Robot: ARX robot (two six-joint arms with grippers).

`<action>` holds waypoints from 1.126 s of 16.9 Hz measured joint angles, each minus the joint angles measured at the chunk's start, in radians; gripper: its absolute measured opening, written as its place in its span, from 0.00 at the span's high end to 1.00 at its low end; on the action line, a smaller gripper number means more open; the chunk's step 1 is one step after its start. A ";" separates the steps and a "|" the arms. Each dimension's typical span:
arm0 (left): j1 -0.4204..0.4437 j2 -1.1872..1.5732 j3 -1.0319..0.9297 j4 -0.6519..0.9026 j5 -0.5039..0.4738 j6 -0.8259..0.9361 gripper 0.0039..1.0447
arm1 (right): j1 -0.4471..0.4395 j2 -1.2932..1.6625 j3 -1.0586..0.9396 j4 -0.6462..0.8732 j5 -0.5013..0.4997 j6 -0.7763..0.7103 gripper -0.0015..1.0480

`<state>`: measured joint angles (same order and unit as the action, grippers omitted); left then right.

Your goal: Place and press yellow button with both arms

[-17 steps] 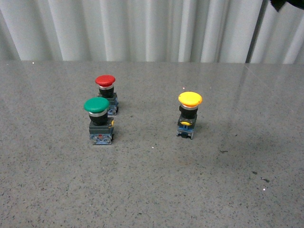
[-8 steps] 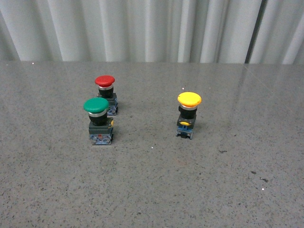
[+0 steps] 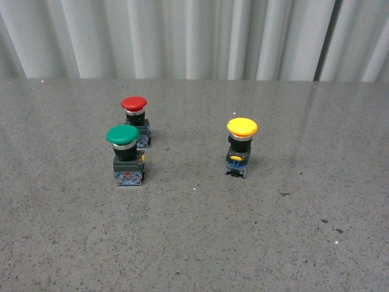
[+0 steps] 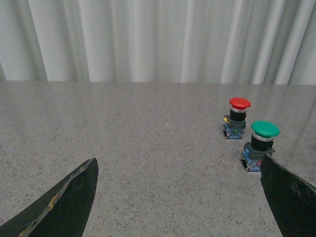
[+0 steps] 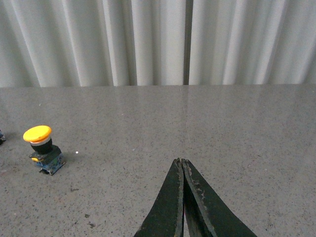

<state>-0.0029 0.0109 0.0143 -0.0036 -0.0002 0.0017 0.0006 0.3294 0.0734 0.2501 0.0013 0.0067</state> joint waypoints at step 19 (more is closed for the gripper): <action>0.000 0.000 0.000 0.000 0.000 0.000 0.06 | -0.001 -0.325 -0.061 -0.254 -0.002 -0.001 0.80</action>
<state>-0.0029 0.0109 0.0143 -0.0040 -0.0002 0.0013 -0.0002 0.0040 0.0128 -0.0044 -0.0006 0.0059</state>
